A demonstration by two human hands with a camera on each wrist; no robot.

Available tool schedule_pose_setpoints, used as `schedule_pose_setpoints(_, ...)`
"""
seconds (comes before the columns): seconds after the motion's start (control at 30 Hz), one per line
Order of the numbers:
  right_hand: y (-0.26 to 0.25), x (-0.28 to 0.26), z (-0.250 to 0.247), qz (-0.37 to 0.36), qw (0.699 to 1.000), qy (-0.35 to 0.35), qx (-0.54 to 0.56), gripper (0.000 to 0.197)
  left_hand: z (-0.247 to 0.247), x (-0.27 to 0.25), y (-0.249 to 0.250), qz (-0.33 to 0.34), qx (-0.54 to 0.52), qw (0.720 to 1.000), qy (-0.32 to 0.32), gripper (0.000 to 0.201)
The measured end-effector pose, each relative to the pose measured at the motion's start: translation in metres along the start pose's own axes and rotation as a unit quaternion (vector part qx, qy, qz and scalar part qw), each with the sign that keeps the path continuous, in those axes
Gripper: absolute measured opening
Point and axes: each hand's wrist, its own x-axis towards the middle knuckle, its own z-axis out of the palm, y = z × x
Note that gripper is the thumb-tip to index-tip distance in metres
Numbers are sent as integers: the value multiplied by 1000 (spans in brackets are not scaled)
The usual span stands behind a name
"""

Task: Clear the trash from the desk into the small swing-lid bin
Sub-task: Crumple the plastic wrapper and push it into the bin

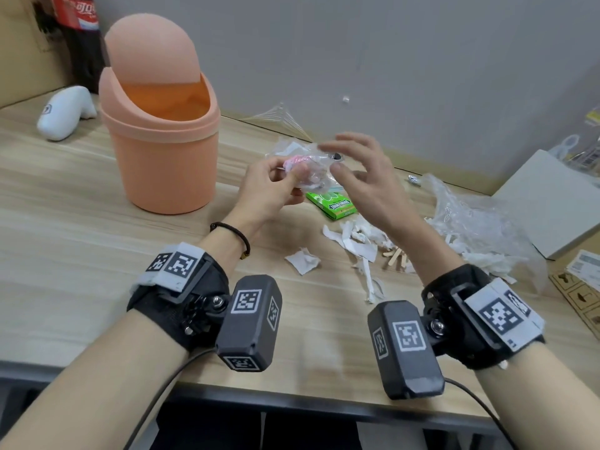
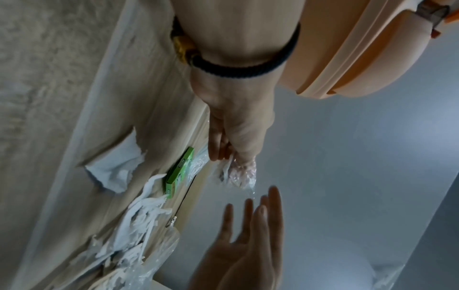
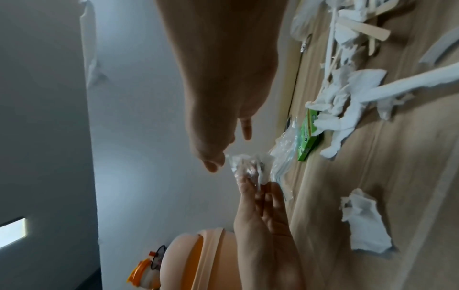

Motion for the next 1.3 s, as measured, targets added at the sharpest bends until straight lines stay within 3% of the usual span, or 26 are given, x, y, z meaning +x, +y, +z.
schedule_pose_setpoints(0.13, 3, 6, 11, 18, 995, -68, -72, 36, 1, -1, -2, 16, -13, 999, 26, 15)
schedule_pose_setpoints(0.23, 4, 5, 15, 50, 992, -116, -3, 31, 0, -2, -2, 31, -18, 999, 35, 13)
schedule_pose_setpoints(0.33, 0, 3, 19, 114, 978, -152, 89, 37, 1, -3, -1, 41, -21, 998, 41, 14)
schedule_pose_setpoints(0.43, -6, 4, 23, 130, 968, -137, 168, 37, 1, -3, -1, 48, -30, 997, 49, 20)
schedule_pose_setpoints(0.57, -16, 6, 29, 98, 967, -69, 225, 29, 2, -5, 2, 59, -68, 995, 42, 18)
schedule_pose_setpoints(0.87, -8, 9, 17, 106, 980, 32, 167, 19, 9, -13, 5, 75, -51, 992, -85, 27)
schedule_pose_setpoints(0.93, -5, 5, 15, 112, 975, 25, 191, 17, 6, -11, 4, 82, -22, 993, -87, 26)
schedule_pose_setpoints(1.1, -2, -8, 8, 118, 962, -8, 248, 16, 3, -9, 6, 103, 20, 994, -17, 29)
schedule_pose_setpoints(1.3, -4, -12, -5, 111, 961, -37, 252, 15, 0, -15, 21, 93, 20, 989, -112, 36)
